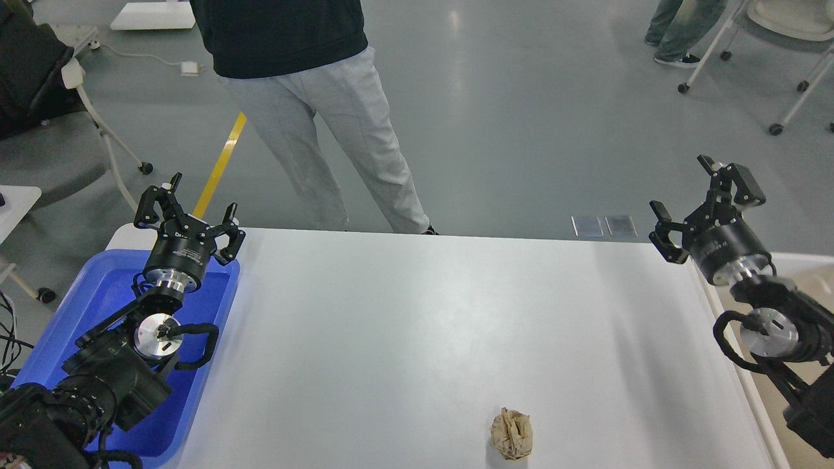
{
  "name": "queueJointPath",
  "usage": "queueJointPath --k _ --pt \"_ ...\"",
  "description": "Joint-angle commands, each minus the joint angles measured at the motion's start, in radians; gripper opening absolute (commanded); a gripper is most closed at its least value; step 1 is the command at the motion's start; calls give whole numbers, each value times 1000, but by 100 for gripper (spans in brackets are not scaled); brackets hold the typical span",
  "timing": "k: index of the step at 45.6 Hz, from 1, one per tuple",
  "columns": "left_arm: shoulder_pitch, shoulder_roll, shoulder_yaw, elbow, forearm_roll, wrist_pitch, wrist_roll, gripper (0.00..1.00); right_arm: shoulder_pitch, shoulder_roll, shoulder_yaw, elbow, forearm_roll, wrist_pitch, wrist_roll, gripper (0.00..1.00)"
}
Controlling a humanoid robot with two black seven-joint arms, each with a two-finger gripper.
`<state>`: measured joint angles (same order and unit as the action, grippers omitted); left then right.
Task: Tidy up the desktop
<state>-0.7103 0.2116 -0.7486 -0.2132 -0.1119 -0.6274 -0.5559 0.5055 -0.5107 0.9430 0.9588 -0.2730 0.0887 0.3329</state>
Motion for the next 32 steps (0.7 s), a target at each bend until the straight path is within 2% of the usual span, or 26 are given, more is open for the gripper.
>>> queueJointPath --k 1,14,20,26,32 --pt "0 0 0 0 0 0 -1 100 70 -164 -185 126 -24 -24 -98 100" --pt "0 0 0 0 0 0 -1 100 290 -374 -489 380 -296 -17 -106 100" --pt "0 0 0 0 0 0 1 100 438 -407 -714 451 -416 -15 -199 100" --pt "0 0 0 0 0 -1 1 100 554 -405 -861 459 -439 -4 -224 100" --pt "0 0 -2 0 0 -1 -1 100 614 -355 -934 491 -452 14 -302 100"
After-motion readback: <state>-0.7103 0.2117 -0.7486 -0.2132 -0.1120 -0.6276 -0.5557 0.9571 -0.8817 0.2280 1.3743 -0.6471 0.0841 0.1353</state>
